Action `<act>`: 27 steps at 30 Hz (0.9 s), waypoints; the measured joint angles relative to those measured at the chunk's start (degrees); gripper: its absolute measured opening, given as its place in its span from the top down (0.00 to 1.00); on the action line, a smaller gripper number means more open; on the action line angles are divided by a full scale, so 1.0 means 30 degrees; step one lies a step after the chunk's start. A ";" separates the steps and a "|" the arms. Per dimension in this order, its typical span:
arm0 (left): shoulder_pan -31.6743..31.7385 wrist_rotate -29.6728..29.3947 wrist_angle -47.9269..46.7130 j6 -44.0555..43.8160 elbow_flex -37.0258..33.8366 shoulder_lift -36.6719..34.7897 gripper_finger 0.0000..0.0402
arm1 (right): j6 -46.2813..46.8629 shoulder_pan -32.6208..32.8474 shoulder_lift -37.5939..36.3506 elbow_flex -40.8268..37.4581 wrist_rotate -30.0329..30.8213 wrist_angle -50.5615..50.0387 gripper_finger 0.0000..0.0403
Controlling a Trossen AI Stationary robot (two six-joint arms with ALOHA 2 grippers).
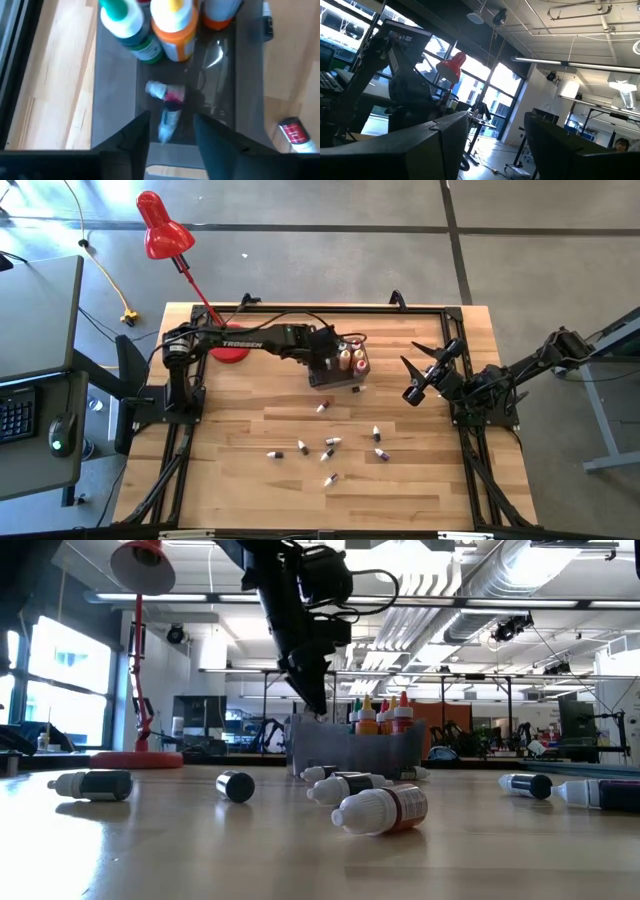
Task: Pick & Place food coloring
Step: Put the small black food coloring bottle into the black bin
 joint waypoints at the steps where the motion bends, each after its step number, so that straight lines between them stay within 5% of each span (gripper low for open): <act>1: -0.0161 -0.0193 0.0121 0.0012 0.0008 0.0000 0.60 | 0.0023 0.0000 0.0000 -0.0001 0.0029 -0.0063 0.53; 7: -0.1474 -0.2048 -0.1928 0.0756 0.2886 -0.0270 0.57 | 0.0430 0.0000 -0.0007 0.0000 -0.0349 -0.1224 0.53; 12: -0.2992 -0.5201 -0.8451 -0.0861 0.7573 -0.0246 0.58 | 0.3297 0.0002 0.0007 0.1163 -0.0759 -0.6751 0.53; 15: -0.3895 -0.5901 -1.2392 -0.4015 0.9802 -0.0297 0.58 | 0.8532 -0.0039 0.0365 0.4149 -0.0557 -1.5933 0.53; 19: -0.5106 -0.6619 -1.6581 -0.7706 1.1504 -0.0286 0.58 | 1.8486 -0.0245 0.2155 0.7921 -0.3331 -2.5520 0.54; 23: -0.6333 -0.7063 -1.6810 -0.8892 1.1095 -0.0440 0.58 | 2.6088 -0.0135 0.4262 0.8937 -0.5143 -3.0099 0.54; 27: -0.7319 -0.8363 -1.6852 -0.8810 1.0303 -0.0500 0.58 | 3.1208 -0.0090 0.6665 0.8180 -0.7669 -3.1241 0.54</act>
